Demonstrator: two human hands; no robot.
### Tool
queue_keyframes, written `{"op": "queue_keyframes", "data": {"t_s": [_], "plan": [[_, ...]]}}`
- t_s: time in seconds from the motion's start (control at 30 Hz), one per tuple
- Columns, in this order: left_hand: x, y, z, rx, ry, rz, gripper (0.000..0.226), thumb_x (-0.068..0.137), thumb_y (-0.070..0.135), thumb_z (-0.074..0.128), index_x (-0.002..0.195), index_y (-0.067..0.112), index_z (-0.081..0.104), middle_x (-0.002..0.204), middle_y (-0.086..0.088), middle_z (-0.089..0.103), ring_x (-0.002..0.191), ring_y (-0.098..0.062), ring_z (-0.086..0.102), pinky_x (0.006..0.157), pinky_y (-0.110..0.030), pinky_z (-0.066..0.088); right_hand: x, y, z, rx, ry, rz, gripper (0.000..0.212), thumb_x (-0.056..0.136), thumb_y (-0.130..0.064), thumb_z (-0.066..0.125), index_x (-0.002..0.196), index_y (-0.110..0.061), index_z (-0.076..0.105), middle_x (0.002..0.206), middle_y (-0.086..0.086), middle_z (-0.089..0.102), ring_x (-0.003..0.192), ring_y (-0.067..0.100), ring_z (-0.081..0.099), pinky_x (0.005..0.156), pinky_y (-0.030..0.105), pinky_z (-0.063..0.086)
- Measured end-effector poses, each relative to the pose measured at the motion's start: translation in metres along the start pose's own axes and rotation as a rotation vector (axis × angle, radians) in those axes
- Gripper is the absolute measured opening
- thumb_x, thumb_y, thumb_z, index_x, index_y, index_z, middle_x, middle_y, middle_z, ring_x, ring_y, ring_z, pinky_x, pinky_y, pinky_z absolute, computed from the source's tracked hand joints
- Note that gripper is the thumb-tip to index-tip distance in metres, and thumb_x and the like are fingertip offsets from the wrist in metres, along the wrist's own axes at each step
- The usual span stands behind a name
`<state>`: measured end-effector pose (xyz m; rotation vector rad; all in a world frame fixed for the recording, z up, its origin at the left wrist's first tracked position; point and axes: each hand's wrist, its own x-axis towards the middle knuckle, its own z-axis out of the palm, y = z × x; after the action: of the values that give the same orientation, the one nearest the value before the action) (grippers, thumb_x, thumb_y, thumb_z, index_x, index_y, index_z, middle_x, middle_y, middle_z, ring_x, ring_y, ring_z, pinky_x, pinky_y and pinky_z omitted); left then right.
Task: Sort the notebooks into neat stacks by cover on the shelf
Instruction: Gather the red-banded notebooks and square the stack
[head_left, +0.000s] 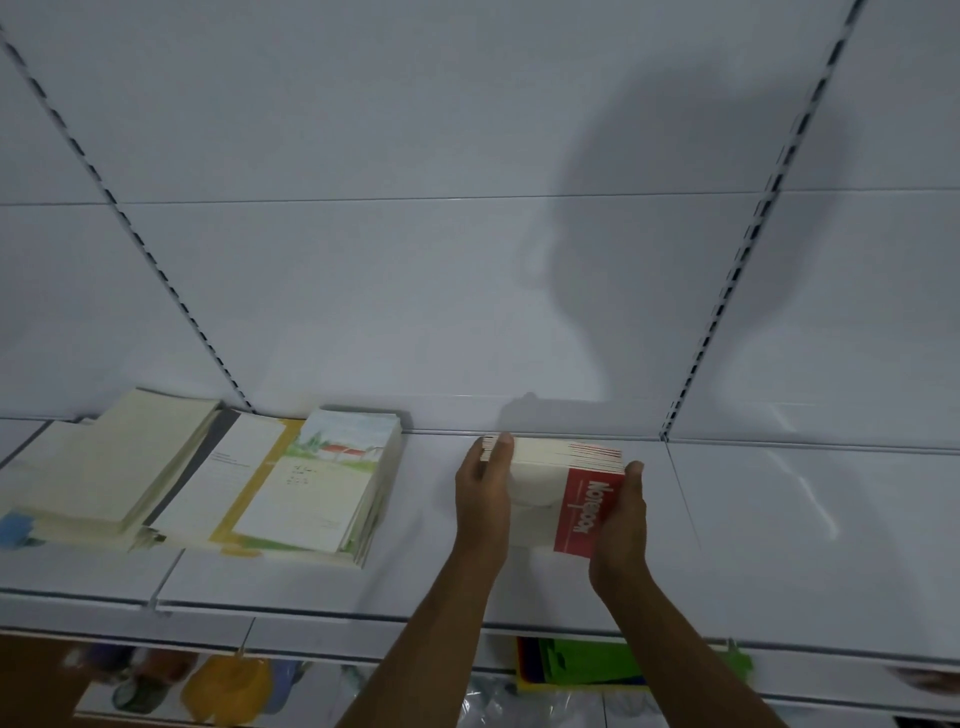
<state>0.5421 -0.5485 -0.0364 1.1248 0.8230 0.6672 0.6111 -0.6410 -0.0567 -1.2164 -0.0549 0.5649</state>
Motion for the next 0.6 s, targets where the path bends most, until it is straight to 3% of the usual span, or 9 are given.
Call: {"op": "queue_keyframes", "data": {"t_s": [0.1, 0.27, 0.33, 0.43, 0.6], "plan": [[-0.002, 0.004, -0.002, 0.061, 0.031, 0.074, 0.016, 0.097, 0.030, 0.050, 0.104, 0.031, 0.064, 0.100, -0.001, 0.066, 0.087, -0.020, 0.065, 0.057, -0.024, 0.055, -0.002, -0.003, 0.003, 0.012, 0.021, 0.020, 0.052, 0.099, -0.051, 0.019, 0.097, -0.023, 0.063, 0.086, 0.007, 0.069, 0.085, 0.026, 0.065, 0.077, 0.044, 0.054], [-0.004, 0.006, -0.005, 0.024, -0.069, 0.117, 0.028, 0.099, 0.026, 0.046, 0.118, 0.046, 0.054, 0.123, 0.008, 0.060, 0.105, -0.021, 0.062, 0.073, -0.033, 0.060, 0.005, -0.011, 0.004, 0.048, -0.015, -0.023, 0.041, 0.101, -0.038, 0.029, 0.117, -0.019, 0.062, 0.106, 0.007, 0.069, 0.094, 0.028, 0.066, 0.082, 0.045, 0.055], [-0.003, 0.008, -0.005, 0.011, -0.096, 0.082, 0.028, 0.099, 0.036, 0.044, 0.122, 0.049, 0.053, 0.128, 0.006, 0.059, 0.109, -0.025, 0.061, 0.080, -0.042, 0.059, 0.004, -0.013, 0.003, 0.052, -0.038, 0.066, 0.046, 0.100, -0.044, 0.028, 0.116, -0.017, 0.062, 0.095, 0.006, 0.073, 0.088, 0.027, 0.067, 0.079, 0.045, 0.055], [-0.001, 0.012, -0.005, -0.034, -0.156, 0.033, 0.033, 0.095, 0.049, 0.043, 0.126, 0.045, 0.056, 0.128, 0.000, 0.061, 0.112, -0.029, 0.061, 0.088, -0.052, 0.054, 0.001, -0.019, 0.001, 0.020, -0.018, 0.124, 0.040, 0.099, -0.046, 0.033, 0.095, -0.018, 0.062, 0.065, 0.000, 0.071, 0.067, 0.020, 0.067, 0.066, 0.037, 0.053], [0.001, 0.014, -0.004, -0.098, -0.101, 0.034, 0.035, 0.100, 0.043, 0.036, 0.123, 0.034, 0.060, 0.120, -0.003, 0.066, 0.106, -0.029, 0.063, 0.086, -0.044, 0.056, 0.005, -0.028, 0.006, -0.065, 0.015, -0.010, 0.041, 0.102, -0.039, 0.030, 0.088, -0.020, 0.064, 0.069, -0.001, 0.071, 0.069, 0.018, 0.067, 0.065, 0.033, 0.053]]}}
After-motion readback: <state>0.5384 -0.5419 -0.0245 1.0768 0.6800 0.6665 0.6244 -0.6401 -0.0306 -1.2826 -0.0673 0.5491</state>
